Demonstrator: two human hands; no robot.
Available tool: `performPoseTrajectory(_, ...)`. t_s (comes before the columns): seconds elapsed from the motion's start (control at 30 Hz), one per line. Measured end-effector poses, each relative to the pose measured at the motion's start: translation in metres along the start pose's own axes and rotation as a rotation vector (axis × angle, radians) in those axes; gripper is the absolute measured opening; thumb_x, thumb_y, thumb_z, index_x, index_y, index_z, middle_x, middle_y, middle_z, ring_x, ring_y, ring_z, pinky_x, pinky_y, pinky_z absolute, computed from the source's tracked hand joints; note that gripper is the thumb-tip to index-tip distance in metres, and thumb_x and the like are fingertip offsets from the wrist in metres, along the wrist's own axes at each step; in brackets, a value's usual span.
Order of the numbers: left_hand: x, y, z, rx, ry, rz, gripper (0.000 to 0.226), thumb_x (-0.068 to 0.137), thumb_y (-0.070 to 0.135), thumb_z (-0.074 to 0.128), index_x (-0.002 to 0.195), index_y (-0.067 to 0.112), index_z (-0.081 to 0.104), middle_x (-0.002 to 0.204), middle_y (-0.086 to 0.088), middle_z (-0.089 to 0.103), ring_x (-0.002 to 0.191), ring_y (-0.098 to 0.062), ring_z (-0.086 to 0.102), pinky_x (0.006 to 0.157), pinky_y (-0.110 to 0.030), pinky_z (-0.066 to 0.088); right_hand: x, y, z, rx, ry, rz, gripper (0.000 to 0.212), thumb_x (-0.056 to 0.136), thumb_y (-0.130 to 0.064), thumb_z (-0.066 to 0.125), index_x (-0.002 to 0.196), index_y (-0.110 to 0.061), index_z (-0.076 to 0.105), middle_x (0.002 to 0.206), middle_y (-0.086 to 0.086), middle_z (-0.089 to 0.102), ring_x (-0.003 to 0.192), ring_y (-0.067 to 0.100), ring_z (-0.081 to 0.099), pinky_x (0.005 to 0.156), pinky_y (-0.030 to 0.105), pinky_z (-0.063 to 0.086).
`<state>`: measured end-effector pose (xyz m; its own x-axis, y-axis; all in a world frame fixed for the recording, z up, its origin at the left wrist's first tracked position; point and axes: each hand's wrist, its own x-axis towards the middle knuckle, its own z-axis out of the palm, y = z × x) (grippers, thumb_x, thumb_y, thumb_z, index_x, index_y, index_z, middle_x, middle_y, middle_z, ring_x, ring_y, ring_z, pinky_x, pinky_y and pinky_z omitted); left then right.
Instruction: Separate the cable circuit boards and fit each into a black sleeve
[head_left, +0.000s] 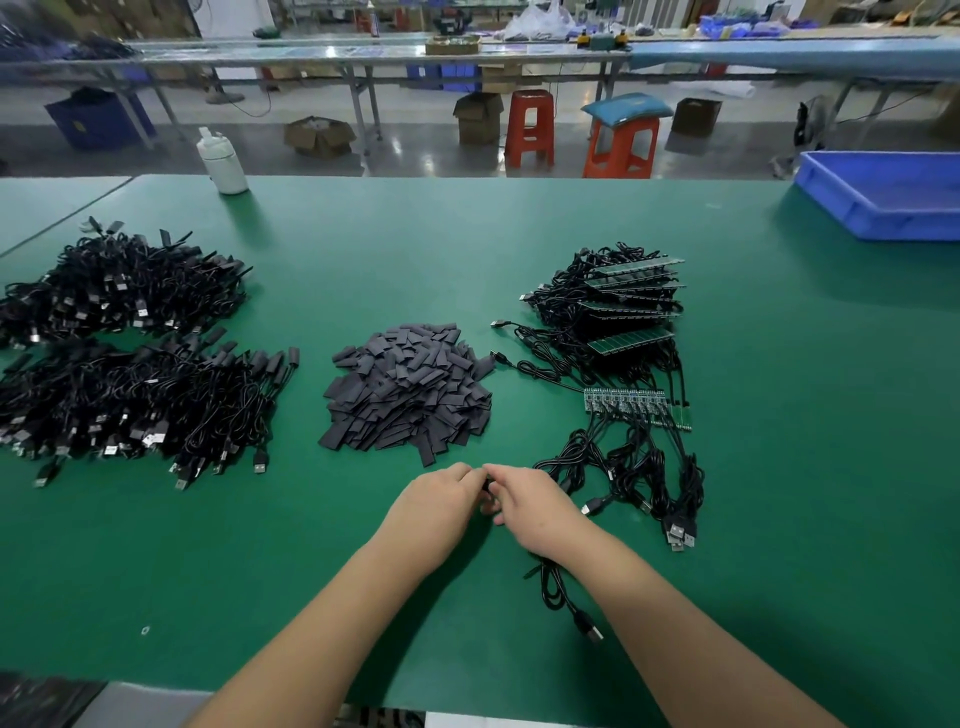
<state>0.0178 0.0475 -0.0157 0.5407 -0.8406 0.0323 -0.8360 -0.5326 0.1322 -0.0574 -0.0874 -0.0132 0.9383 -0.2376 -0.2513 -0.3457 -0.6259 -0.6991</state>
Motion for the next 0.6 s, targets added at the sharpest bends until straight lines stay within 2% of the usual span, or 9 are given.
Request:
performPoseTrajectory(0.13,0.0,-0.003,-0.004,0.06,-0.037,0.017,0.042,0.09,0.008,0.05,0.131,0.015,0.047,0.121,-0.004,0.053,0.097,-0.027,0.059,0.076,-0.035,0.044,0.001,-0.006,-0.001,-0.068,-0.019,-0.008,0.025,0.104,-0.019,0.038,0.114,-0.012,0.059,0.1,0.006,0.071,0.09,0.023,0.068,0.085,0.041,0.055)
performPoseTrajectory(0.2,-0.002,-0.007,-0.004,-0.03,0.032,0.008,0.056,0.089,0.005,0.055,0.141,0.017,0.04,0.135,-0.002,0.046,0.092,-0.028,0.062,0.071,-0.033,0.044,0.002,-0.011,-0.001,-0.022,0.003,0.016,0.027,0.104,-0.018,0.038,0.115,-0.009,0.061,0.1,0.011,0.07,0.091,0.026,0.068,0.087,0.045,0.055)
performPoseTrajectory(0.27,-0.002,-0.01,-0.005,-0.313,0.207,-0.082,0.066,0.091,0.004,0.053,0.15,0.021,0.029,0.145,0.003,0.038,0.093,-0.024,0.063,0.077,-0.032,0.048,0.003,-0.018,-0.003,0.214,0.027,0.081,0.029,0.104,-0.013,0.038,0.121,-0.006,0.061,0.1,0.013,0.07,0.087,0.022,0.068,0.085,0.042,0.058)
performPoseTrajectory(0.33,-0.001,-0.008,-0.006,-0.712,0.336,-0.251,0.059,0.096,0.009,0.054,0.149,0.021,0.031,0.14,0.004,0.046,0.102,-0.013,0.063,0.091,-0.03,0.049,0.005,-0.026,-0.01,0.521,0.072,0.12,0.027,0.105,-0.01,0.041,0.125,-0.003,0.058,0.1,0.011,0.072,0.084,0.016,0.07,0.076,0.03,0.06)
performPoseTrajectory(0.37,-0.001,-0.006,-0.006,-0.954,0.288,-0.356,0.053,0.097,0.013,0.056,0.146,0.02,0.037,0.137,0.003,0.052,0.104,-0.011,0.065,0.092,-0.031,0.051,0.007,-0.031,-0.015,0.686,0.103,0.126,0.025,0.105,-0.011,0.042,0.123,-0.003,0.058,0.1,0.009,0.074,0.085,0.017,0.072,0.073,0.026,0.06)
performPoseTrajectory(0.43,-0.004,0.003,-0.003,-1.419,0.046,-0.466,0.032,0.099,0.019,0.058,0.13,0.015,0.054,0.126,-0.008,0.063,0.101,-0.017,0.068,0.09,-0.036,0.055,0.012,-0.039,-0.021,1.137,0.149,0.118,0.022,0.105,-0.011,0.043,0.117,0.0,0.057,0.101,0.011,0.075,0.089,0.021,0.074,0.076,0.029,0.06)
performPoseTrajectory(0.5,-0.009,0.012,-0.002,-1.532,-0.081,-0.435,0.02,0.099,0.017,0.057,0.113,0.003,0.061,0.109,-0.016,0.07,0.094,-0.025,0.069,0.088,-0.04,0.055,0.018,-0.048,-0.026,1.527,0.178,0.098,0.018,0.105,-0.006,0.041,0.112,0.001,0.056,0.101,0.017,0.074,0.091,0.026,0.073,0.08,0.034,0.06)
performPoseTrajectory(0.53,-0.011,0.016,-0.001,-1.516,-0.073,-0.417,0.02,0.099,0.014,0.056,0.108,-0.002,0.061,0.101,-0.017,0.071,0.088,-0.027,0.07,0.084,-0.039,0.056,0.02,-0.052,-0.027,1.617,0.19,0.095,0.018,0.104,-0.005,0.041,0.112,0.001,0.056,0.101,0.018,0.073,0.092,0.027,0.073,0.082,0.035,0.059)
performPoseTrajectory(0.6,-0.013,0.019,-0.004,-1.485,0.002,-0.432,0.02,0.1,0.014,0.055,0.104,-0.005,0.061,0.087,-0.015,0.071,0.067,-0.021,0.067,0.063,-0.031,0.056,0.026,-0.056,-0.027,1.636,0.195,0.081,0.019,0.104,-0.004,0.043,0.117,0.003,0.054,0.104,0.019,0.073,0.096,0.028,0.073,0.085,0.036,0.059)
